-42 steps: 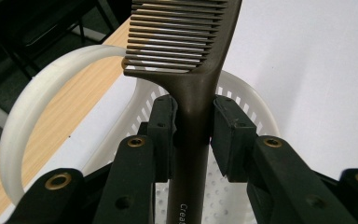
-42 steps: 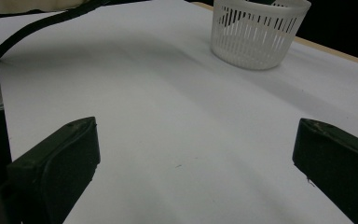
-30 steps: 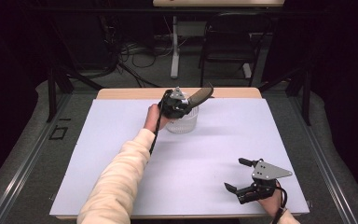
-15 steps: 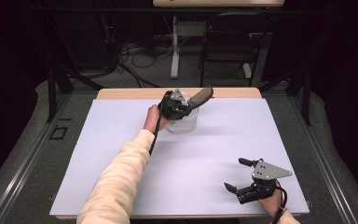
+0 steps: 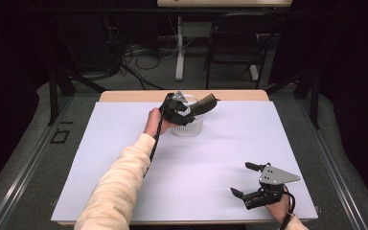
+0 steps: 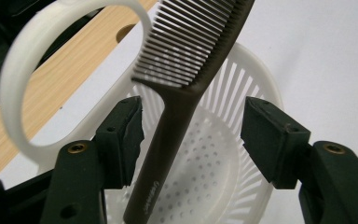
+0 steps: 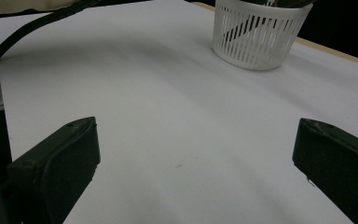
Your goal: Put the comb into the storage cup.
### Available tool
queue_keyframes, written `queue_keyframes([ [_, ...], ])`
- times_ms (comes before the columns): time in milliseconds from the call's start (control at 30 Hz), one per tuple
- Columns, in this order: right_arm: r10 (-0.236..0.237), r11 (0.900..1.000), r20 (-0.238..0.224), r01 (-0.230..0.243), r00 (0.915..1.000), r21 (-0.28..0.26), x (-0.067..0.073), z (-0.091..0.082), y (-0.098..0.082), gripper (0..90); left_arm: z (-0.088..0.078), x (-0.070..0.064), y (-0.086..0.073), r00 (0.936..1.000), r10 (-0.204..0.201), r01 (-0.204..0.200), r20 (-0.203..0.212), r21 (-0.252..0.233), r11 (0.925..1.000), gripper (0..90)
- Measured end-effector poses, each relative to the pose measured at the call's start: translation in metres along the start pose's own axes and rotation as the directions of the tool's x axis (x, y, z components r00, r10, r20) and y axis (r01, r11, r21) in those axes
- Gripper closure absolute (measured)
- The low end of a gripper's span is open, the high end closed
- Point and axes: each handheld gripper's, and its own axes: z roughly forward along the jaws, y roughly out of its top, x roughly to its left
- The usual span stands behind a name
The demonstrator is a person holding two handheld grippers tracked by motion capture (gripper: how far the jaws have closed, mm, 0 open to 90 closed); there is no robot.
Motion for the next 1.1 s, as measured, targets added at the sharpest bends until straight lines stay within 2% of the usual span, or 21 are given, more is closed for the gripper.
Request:
queue_keyframes([
  [67,0.002,1.0,0.0,-0.002,1.0,0.001,0.0,0.0,0.0,0.3,-0.002,0.0,0.0,1.0,0.0,0.0,-0.001,0.01,1.0,37.3],
  [233,0.001,1.0,0.001,-0.001,1.0,0.002,0.0,0.0,0.0,0.3,-0.007,-0.001,-0.001,0.9999,-0.015,0.015,-0.005,-0.005,0.9999,32.5],
  [400,0.002,1.0,0.001,-0.002,1.0,0.001,0.0,0.0,0.0,0.3,-0.014,-0.002,0.0,0.9998,-0.019,0.018,-0.011,-0.018,0.9997,22.6],
  [500,0.003,1.0,0.001,-0.003,1.0,0.001,0.0,0.0,0.0,0.3,-0.018,-0.003,0.001,0.9999,-0.005,0.005,-0.011,-0.014,0.9999,16.9],
  [733,0.005,1.0,0.002,-0.005,1.0,0.003,0.001,-0.001,0.0,0.3,-0.025,-0.007,0.005,1.0,0.008,-0.008,-0.004,-0.029,0.9996,13.8],
  [1100,0.004,1.0,0.002,-0.004,1.0,0.002,0.0,-0.001,-0.001,0.3,-0.036,-0.014,0.011,0.9995,0.031,-0.031,0.007,-0.007,0.9995,4.1],
])
